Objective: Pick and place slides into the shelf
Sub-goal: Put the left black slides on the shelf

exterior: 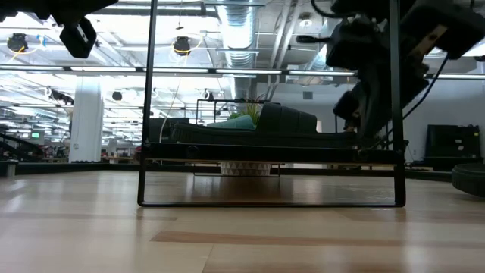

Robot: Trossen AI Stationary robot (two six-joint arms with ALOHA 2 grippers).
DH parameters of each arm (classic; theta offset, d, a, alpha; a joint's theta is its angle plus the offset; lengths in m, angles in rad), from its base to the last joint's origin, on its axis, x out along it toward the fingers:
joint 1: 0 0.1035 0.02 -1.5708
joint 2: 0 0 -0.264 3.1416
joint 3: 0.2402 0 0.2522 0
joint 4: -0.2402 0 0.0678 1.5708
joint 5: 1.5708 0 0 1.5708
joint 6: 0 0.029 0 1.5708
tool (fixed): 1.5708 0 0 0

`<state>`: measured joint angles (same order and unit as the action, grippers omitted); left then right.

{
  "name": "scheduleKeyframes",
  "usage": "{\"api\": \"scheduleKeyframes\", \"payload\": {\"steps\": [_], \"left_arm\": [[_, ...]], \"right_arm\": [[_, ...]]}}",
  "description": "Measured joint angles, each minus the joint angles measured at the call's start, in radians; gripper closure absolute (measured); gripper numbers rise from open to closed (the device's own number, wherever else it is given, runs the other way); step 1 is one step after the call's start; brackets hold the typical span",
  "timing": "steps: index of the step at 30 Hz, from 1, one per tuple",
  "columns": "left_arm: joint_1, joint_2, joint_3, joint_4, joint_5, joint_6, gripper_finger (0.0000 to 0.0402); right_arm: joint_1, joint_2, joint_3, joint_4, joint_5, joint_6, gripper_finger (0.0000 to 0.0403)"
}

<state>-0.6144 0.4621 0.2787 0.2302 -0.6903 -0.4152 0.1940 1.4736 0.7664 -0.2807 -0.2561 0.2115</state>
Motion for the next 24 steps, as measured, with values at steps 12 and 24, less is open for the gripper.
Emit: {"api": "scheduleKeyframes", "payload": {"steps": [12, 24], "left_arm": [[0.000, 0.000, 0.000, -0.005, -0.003, -0.006, 0.0401], [0.000, 0.000, 0.000, -0.009, -0.003, -0.011, 0.0401]], "right_arm": [[-0.020, 0.022, 0.015, -0.006, 0.153, -0.011, 0.0403], [-0.033, 0.017, 0.015, -0.065, 0.131, -0.030, 0.0403]]}}
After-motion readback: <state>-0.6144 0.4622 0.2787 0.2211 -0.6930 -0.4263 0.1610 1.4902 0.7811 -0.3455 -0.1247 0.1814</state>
